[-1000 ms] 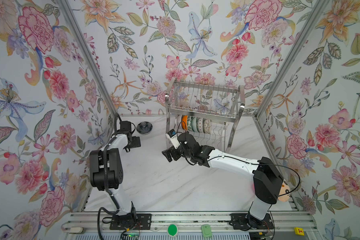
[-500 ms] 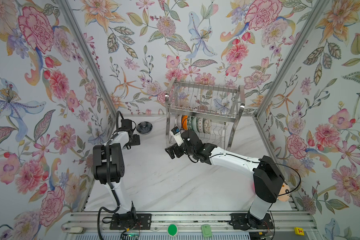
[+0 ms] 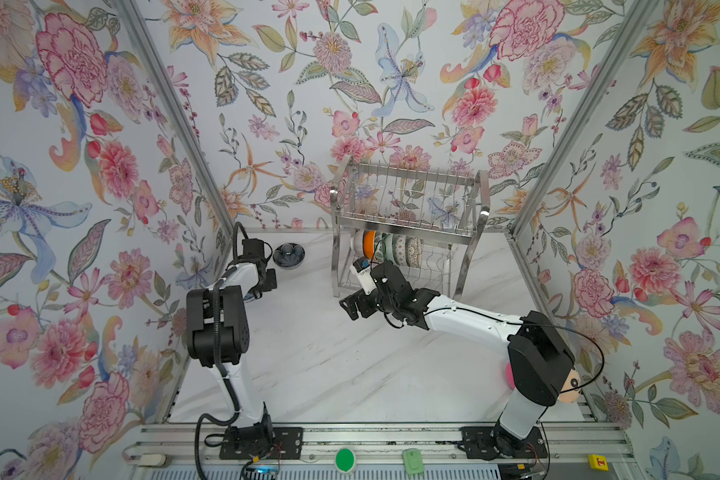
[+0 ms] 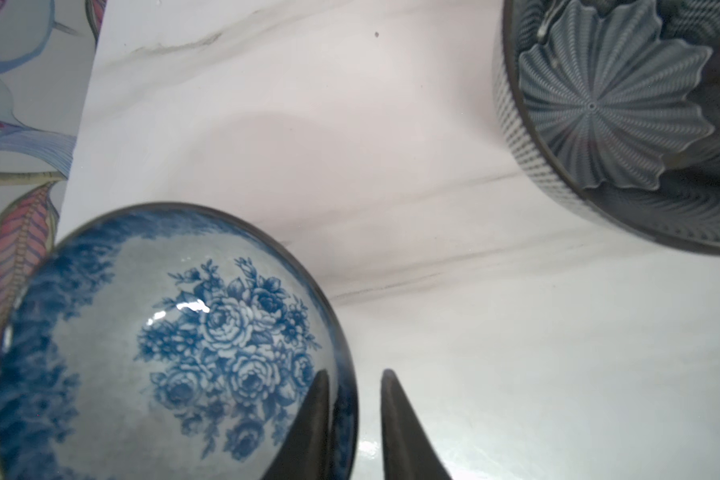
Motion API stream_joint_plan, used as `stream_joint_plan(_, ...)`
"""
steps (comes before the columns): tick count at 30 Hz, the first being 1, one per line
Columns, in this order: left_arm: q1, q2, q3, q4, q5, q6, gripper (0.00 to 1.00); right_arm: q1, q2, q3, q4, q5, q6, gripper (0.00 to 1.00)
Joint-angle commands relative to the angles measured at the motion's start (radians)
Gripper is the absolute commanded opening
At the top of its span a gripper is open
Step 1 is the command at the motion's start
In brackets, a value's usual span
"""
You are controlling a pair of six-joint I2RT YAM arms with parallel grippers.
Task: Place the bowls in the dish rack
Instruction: 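Lower the left gripper and grasp the rim of the blue rose bowl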
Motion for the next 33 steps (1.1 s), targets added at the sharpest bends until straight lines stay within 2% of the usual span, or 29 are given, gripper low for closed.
stream_joint_plan(1,0.006,-0.003,-0.008,-0.014,0.006,0.0,0.2,-0.012,-0.054,-0.026,0.013,-0.017,0.023,0.99)
stream_joint_plan(6,0.005,-0.036,-0.035,-0.007,0.062,-0.015,0.01,-0.023,-0.071,-0.05,0.014,-0.017,0.029,0.99)
stream_joint_plan(12,-0.001,-0.145,-0.118,-0.008,0.11,-0.036,0.0,-0.027,-0.1,-0.066,0.006,-0.015,0.032,0.99)
stream_joint_plan(15,-0.036,-0.227,-0.171,-0.018,0.142,-0.054,0.0,-0.034,-0.121,-0.08,-0.006,-0.017,0.033,0.99)
stream_joint_plan(21,-0.198,-0.391,-0.28,-0.047,0.141,-0.118,0.0,-0.053,-0.189,-0.141,-0.02,-0.006,0.036,0.99)
stream_joint_plan(28,-0.492,-0.549,-0.42,0.048,0.134,-0.325,0.0,-0.107,-0.301,-0.219,-0.087,0.025,0.046,0.99)
stream_joint_plan(33,-0.685,-0.518,-0.396,0.108,0.1,-0.417,0.0,-0.156,-0.396,-0.272,-0.143,0.042,0.047,0.99)
